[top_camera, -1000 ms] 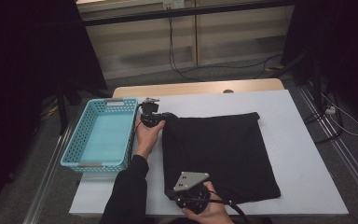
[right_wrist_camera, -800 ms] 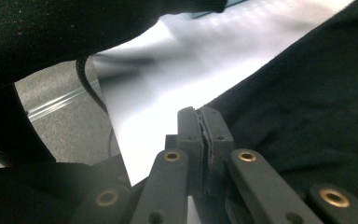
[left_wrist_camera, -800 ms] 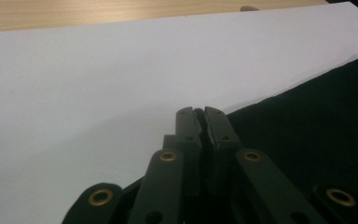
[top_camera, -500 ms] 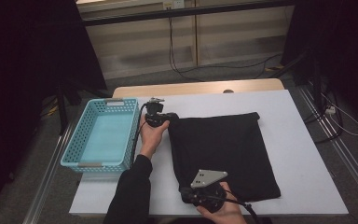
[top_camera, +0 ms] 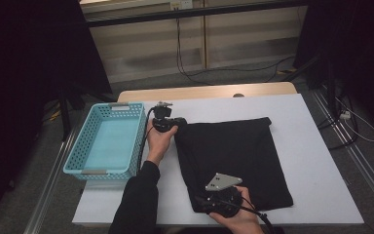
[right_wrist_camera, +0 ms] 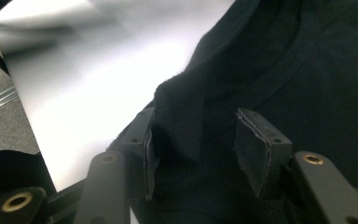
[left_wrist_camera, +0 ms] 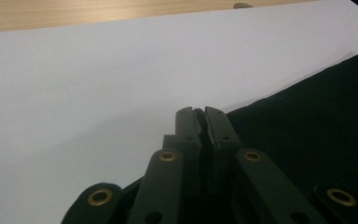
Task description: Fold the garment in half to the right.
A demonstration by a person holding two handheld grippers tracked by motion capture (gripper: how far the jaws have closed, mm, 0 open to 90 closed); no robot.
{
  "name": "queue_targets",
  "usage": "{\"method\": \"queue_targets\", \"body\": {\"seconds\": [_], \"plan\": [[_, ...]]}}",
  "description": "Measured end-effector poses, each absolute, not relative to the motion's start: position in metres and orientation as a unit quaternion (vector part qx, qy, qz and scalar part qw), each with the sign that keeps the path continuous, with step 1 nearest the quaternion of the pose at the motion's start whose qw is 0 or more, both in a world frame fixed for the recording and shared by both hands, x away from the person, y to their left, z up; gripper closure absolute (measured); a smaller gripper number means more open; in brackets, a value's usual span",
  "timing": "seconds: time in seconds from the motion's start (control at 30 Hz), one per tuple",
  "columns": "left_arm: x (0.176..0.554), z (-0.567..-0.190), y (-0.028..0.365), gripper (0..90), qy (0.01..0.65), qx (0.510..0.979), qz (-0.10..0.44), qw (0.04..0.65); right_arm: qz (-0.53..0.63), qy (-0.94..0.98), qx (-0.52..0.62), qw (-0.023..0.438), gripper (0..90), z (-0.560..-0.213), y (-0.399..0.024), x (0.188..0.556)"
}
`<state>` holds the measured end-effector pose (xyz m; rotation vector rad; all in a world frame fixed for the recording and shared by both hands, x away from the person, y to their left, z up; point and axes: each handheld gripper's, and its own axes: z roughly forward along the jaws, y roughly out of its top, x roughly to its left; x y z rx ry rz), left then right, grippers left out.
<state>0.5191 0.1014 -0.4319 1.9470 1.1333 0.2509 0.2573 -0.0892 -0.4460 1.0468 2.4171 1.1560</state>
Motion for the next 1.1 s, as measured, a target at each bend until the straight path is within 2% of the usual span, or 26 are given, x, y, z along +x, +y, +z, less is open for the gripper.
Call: {"method": "queue_targets", "body": {"seconds": [0.07,0.1,0.17,0.2,0.43,0.47,0.5,0.57,0.77,1.1], "plan": [[0.519,-0.433,0.102,84.9,0.455,0.776,0.102,0.426,0.394,0.835,0.363,0.128,53.4,-0.448,-0.088,0.257],[0.520,-0.433,0.102,84.9,0.456,0.773,0.102,0.428,0.394,0.836,0.364,0.117,58.0,-0.448,-0.087,0.257],[0.520,-0.432,0.102,84.9,0.456,0.774,0.101,0.427,0.395,0.836,0.363,0.115,59.5,-0.448,-0.087,0.257],[0.520,-0.433,0.102,84.9,0.456,0.774,0.101,0.428,0.397,0.834,0.366,0.113,64.7,-0.449,-0.086,0.255],[0.520,-0.432,0.102,85.0,0.458,0.771,0.098,0.432,0.386,0.845,0.355,0.102,66.8,-0.452,-0.077,0.250],[0.520,-0.432,0.102,85.0,0.455,0.774,0.098,0.429,0.386,0.846,0.351,0.106,68.8,-0.452,-0.076,0.249],[0.520,-0.431,0.103,85.0,0.456,0.774,0.100,0.429,0.389,0.848,0.347,0.099,75.8,-0.452,-0.076,0.249],[0.521,-0.431,0.103,85.1,0.456,0.772,0.099,0.431,0.388,0.849,0.345,0.098,79.3,-0.451,-0.076,0.249],[0.521,-0.429,0.106,85.4,0.459,0.767,0.099,0.438,0.396,0.849,0.337,0.096,82.4,-0.449,-0.077,0.251],[0.521,-0.416,0.113,85.8,0.468,0.750,0.102,0.457,0.417,0.844,0.323,0.098,82.7,-0.443,-0.080,0.252]]}}
